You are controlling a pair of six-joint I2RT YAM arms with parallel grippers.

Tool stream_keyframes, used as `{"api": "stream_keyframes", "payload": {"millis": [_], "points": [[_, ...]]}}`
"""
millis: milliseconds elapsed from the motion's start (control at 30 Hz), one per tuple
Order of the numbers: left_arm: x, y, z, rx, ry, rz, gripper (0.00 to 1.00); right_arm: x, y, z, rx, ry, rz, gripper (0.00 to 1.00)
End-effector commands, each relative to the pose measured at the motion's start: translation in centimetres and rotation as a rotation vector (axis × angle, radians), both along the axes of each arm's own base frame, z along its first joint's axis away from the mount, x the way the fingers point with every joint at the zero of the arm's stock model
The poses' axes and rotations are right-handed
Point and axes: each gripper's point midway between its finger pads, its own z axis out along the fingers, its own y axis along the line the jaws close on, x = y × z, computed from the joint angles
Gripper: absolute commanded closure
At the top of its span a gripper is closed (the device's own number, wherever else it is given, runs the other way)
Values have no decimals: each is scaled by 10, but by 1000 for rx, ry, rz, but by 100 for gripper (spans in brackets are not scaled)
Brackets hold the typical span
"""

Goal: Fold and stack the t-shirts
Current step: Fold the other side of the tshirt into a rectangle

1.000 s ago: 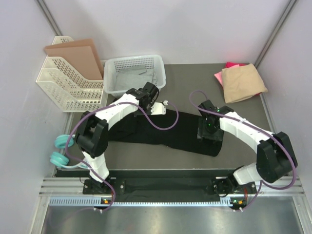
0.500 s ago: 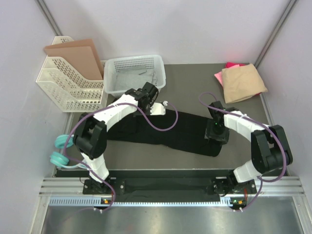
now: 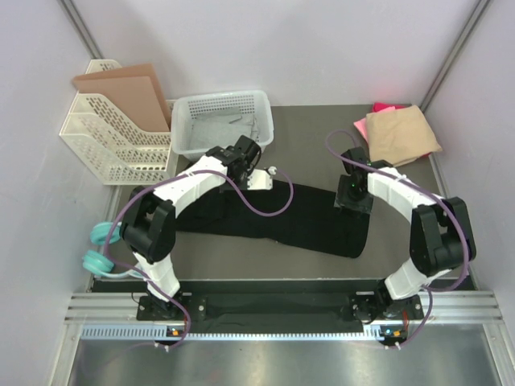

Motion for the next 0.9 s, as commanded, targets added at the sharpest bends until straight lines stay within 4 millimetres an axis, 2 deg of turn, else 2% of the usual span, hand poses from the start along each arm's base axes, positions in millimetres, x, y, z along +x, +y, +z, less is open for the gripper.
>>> {"api": "stream_keyframes", "payload": {"millis": [0, 33, 100, 167, 267, 300, 400, 433, 500, 567, 633, 667, 700, 733, 767, 800, 833, 867], "points": [[7, -1, 28, -29, -84, -9, 100, 18, -16, -9, -93, -11, -33, 42], [8, -4, 28, -40, -85, -11, 100, 19, -22, -3, -124, -13, -63, 44], [14, -11, 36, -68, -97, -15, 100, 22, -24, 23, -162, -102, -79, 44], [19, -20, 38, -92, -90, -26, 100, 24, -5, 61, -115, -222, -54, 43], [27, -23, 28, -68, -77, -28, 100, 12, 26, 88, 12, -267, 3, 42], [28, -24, 24, -59, -74, -30, 100, 5, 39, 89, 70, -255, 30, 42], [33, -30, 12, -71, -66, -18, 93, -14, 63, 80, 159, -222, 71, 42], [35, -32, 8, -78, -63, -10, 87, -24, 66, 67, 163, -187, 82, 41], [41, -38, 12, -124, -82, 25, 77, -30, 76, 55, 206, -164, 88, 41], [44, -38, 19, -157, -94, 54, 58, -45, 77, 29, 212, -95, 94, 41], [45, -33, 36, -181, -129, 71, 55, -51, 79, 11, 216, -62, 96, 41], [43, -29, 41, -190, -135, 82, 43, -53, 79, 3, 207, -37, 98, 41], [42, -20, 47, -200, -136, 102, 24, -53, 82, 0, 211, -34, 104, 41], [38, -13, 65, -222, -165, 112, 19, -53, 84, -3, 209, -28, 110, 41], [33, -4, 68, -231, -161, 135, 18, -53, 84, -7, 204, -16, 110, 41], [21, 1, 83, -264, -164, 132, 17, -50, 86, -7, 207, -24, 117, 41], [12, 6, 85, -270, -153, 136, 15, -50, 87, -9, 208, -20, 121, 42], [-3, 12, 73, -257, -113, 137, 15, -49, 88, -12, 205, -11, 120, 41]]}}
